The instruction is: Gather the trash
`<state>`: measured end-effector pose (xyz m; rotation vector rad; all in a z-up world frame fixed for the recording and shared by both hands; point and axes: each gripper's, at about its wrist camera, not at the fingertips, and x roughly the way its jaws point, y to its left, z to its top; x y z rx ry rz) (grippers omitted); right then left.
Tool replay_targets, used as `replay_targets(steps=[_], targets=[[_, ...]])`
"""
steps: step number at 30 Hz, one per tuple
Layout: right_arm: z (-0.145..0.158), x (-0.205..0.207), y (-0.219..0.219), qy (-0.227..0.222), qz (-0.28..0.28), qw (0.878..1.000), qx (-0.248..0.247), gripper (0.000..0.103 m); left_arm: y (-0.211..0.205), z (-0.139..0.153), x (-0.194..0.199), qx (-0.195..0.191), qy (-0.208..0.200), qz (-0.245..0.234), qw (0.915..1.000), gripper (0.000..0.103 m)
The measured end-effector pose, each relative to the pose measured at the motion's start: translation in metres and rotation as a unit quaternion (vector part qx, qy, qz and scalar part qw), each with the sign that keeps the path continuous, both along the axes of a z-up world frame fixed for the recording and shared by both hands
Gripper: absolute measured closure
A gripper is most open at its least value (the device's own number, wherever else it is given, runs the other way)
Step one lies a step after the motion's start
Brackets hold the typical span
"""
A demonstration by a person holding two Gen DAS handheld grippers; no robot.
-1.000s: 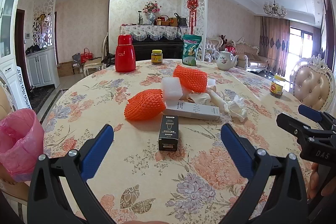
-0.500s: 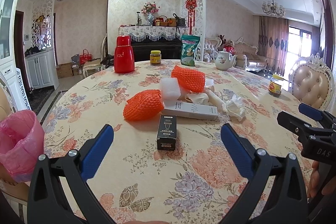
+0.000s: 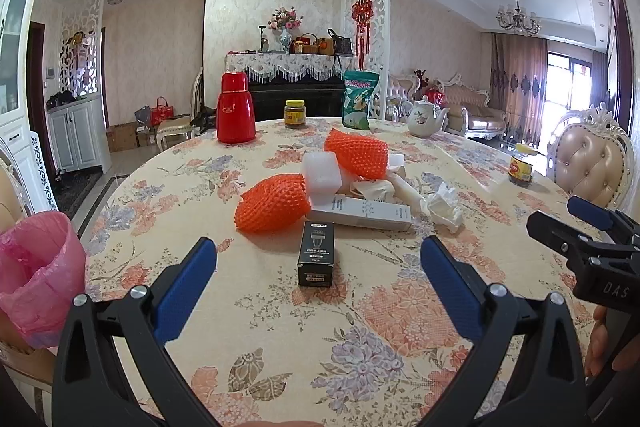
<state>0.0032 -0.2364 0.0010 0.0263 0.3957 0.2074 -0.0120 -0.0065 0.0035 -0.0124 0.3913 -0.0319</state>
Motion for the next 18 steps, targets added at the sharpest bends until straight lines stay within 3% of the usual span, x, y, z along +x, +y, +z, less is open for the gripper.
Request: replay_targets(steps=[12,18], targets=[[0.001,0.002,0.004,0.001,-0.001,1.000,-0.005,0.007,0.006,-0.002,0.004,-0.013,0.004,-0.008,0.9999,0.004],[-0.004,0.016,0.003,0.014,-0.006,1.000,-0.008,0.007,0.010,-0.011,0.021,-0.016,0.035,-0.010,0.9992,0.004]])
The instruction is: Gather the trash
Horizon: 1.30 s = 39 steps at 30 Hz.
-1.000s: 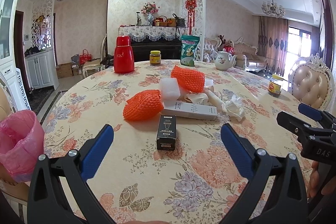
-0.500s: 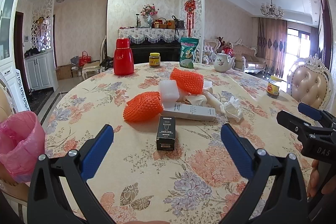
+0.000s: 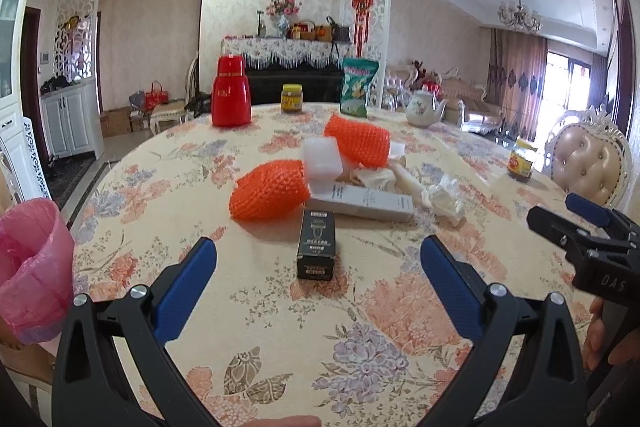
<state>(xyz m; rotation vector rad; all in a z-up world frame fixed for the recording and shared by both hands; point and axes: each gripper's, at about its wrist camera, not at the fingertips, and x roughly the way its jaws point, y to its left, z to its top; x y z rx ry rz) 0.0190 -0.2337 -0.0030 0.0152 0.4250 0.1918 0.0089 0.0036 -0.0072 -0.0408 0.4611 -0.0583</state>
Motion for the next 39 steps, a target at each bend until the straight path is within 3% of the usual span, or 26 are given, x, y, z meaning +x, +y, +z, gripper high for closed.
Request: replay_targets(steps=[11,14,19,24,30,35,38,39], targets=[[-0.021,0.048,-0.013,0.042,-0.017,0.999,-0.007,0.007,0.013,-0.025,0.051,-0.015,0.055,0.018,0.9982,0.005],[-0.026,0.068,-0.019,0.055,-0.023,0.998,-0.012,0.007,0.011,-0.032,0.074,-0.002,0.084,0.012,0.9964,0.005],[-0.039,0.115,-0.035,0.092,-0.034,0.995,-0.006,0.007,0.004,-0.048,0.117,0.019,0.130,0.012,0.9912,0.005],[-0.053,0.160,-0.044,0.137,-0.035,0.990,0.001,0.007,0.000,-0.070,0.153,-0.001,0.194,0.008,0.9810,0.005],[-0.065,0.201,-0.039,0.166,-0.022,0.986,0.004,0.007,-0.006,-0.086,0.168,0.001,0.212,0.003,0.9772,0.005],[-0.077,0.226,-0.030,0.187,-0.027,0.982,-0.016,0.010,-0.002,-0.096,0.174,-0.019,0.233,-0.002,0.9722,0.021],[-0.088,0.231,-0.032,0.207,-0.024,0.978,-0.010,0.024,-0.006,-0.095,0.174,-0.009,0.227,-0.007,0.9739,0.036],[-0.090,0.231,-0.034,0.212,-0.022,0.977,-0.005,0.034,-0.006,-0.094,0.174,-0.010,0.223,-0.008,0.9747,0.041]])
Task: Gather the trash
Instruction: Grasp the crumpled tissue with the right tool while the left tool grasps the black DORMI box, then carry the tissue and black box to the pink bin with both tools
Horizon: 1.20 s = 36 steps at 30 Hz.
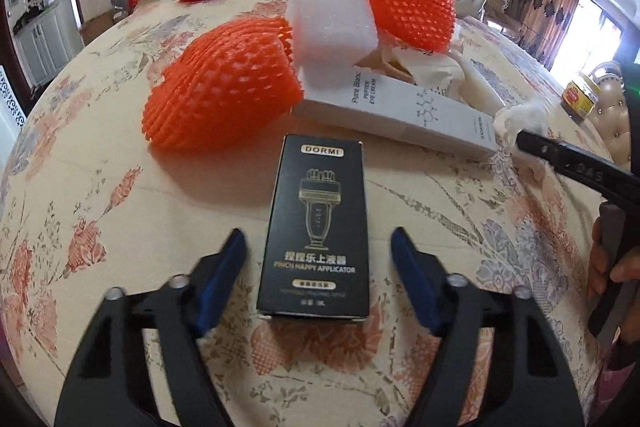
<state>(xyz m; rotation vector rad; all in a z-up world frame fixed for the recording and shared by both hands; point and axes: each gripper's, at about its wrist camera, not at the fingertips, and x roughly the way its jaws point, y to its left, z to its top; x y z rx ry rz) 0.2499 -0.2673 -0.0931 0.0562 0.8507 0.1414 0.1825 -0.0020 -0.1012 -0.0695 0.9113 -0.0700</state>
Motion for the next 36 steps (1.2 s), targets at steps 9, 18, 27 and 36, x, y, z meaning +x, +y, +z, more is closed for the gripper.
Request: replay_targets(steps=[9,18,27,36], targets=[[0.009,-0.033,0.004,-0.020,0.012,1.000,0.018,0.083,0.001,0.008,-0.017,-0.016,-0.025,-0.016,0.9994,0.065],[0.021,-0.097,0.027,-0.046,0.043,0.997,0.038,0.083,0.019,0.019,-0.058,-0.025,-0.055,-0.015,0.9980,0.065],[0.039,-0.136,0.092,-0.080,0.126,0.988,0.035,0.083,0.068,0.031,-0.102,-0.016,-0.092,0.030,0.9951,0.065],[0.040,-0.155,0.179,-0.087,0.221,0.971,0.035,0.083,0.141,0.040,-0.155,0.006,-0.138,0.102,0.9851,0.065]])
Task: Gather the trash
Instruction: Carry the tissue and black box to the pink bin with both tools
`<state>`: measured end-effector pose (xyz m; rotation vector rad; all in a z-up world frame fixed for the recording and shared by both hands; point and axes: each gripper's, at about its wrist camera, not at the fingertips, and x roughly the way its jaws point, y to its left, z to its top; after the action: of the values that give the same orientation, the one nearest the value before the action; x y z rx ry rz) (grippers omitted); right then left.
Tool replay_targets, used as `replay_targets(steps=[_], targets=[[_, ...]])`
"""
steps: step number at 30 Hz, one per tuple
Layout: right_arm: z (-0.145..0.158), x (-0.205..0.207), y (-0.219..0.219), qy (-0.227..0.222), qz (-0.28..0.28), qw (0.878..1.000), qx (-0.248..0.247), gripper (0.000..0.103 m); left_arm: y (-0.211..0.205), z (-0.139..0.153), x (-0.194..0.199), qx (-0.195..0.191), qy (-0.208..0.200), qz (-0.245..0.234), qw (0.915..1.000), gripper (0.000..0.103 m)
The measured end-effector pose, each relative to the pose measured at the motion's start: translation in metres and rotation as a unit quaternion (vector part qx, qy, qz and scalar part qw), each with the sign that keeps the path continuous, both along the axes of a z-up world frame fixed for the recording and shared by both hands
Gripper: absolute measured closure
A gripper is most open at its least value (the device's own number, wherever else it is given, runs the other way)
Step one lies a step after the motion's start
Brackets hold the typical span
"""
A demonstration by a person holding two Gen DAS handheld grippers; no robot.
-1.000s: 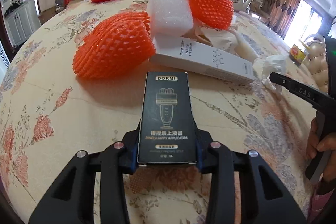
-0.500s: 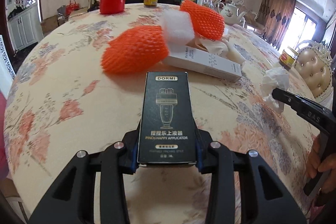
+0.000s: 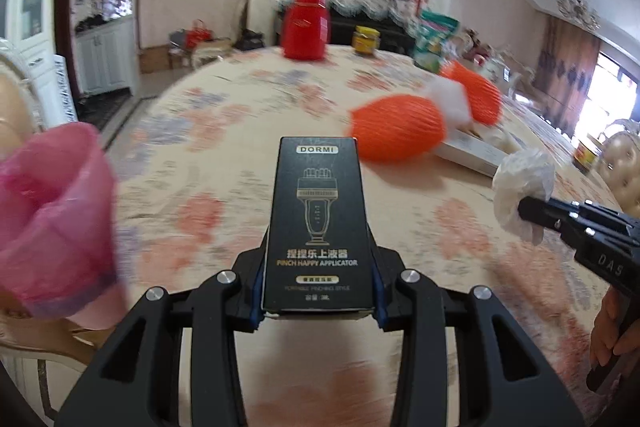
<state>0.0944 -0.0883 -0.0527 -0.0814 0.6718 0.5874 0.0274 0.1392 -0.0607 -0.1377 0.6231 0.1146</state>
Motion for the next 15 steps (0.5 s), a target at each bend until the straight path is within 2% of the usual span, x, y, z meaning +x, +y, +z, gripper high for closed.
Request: replay_targets(steps=[7,10,15], targets=[[0.005,-0.014,0.082,-0.002,0.095,0.995,-0.008,0.083,0.066,0.009,-0.037,0.008,-0.028,0.085,0.9960,0.065],[0.006,-0.018,0.117,-0.005,0.136,0.991,-0.016,0.083,0.099,0.015,-0.055,0.009,-0.037,0.126,0.9913,0.065],[0.008,-0.020,0.175,-0.004,0.191,0.982,-0.012,0.083,0.148,0.028,-0.084,0.037,-0.048,0.188,0.9803,0.065]])
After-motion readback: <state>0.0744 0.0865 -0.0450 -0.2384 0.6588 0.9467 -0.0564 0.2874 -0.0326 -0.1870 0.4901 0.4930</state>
